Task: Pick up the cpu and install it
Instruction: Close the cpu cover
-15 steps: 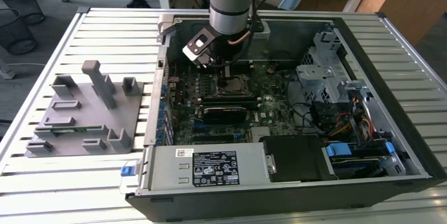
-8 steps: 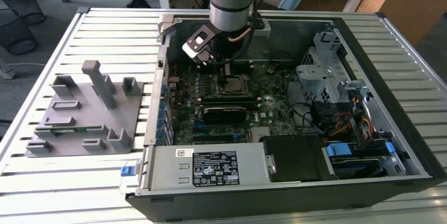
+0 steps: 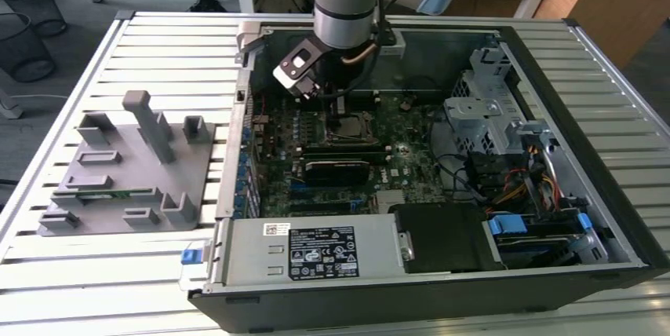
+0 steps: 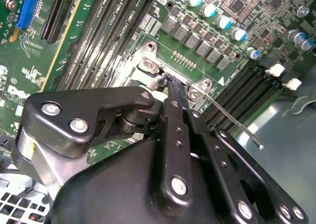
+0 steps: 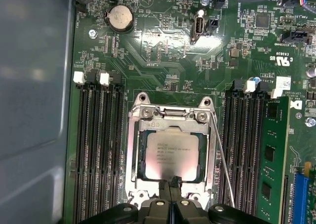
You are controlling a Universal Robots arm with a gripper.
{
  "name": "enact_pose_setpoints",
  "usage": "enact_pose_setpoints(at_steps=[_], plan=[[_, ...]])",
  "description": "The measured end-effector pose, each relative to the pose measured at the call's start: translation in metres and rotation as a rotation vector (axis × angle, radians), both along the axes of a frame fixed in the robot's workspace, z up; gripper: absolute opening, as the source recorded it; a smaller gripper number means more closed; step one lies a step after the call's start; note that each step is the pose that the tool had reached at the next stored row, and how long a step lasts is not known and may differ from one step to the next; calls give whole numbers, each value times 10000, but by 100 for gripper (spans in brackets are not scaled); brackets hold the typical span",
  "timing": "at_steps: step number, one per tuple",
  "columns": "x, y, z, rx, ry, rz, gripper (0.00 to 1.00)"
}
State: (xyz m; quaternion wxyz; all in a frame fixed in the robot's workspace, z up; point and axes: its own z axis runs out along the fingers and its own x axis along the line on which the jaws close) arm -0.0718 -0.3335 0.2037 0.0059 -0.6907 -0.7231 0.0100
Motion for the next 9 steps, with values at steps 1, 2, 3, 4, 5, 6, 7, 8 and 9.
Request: enact_pose_setpoints(at_steps=[1, 2, 3, 4, 5, 6, 7, 8, 9], plan=[[0, 0, -6, -10, 0, 0, 12], [0, 0, -12, -20, 0, -1, 12], [0, 0, -17, -27, 0, -1, 12], [0, 0, -23, -35, 0, 0, 12], [-1, 0, -27, -40, 0, -1, 12], [-1, 0, -31, -47, 0, 0, 12], [-1, 0, -35, -53, 0, 0, 12], [-1, 0, -39, -61, 0, -1, 12], [-1, 0, -42, -68, 0, 0, 12]])
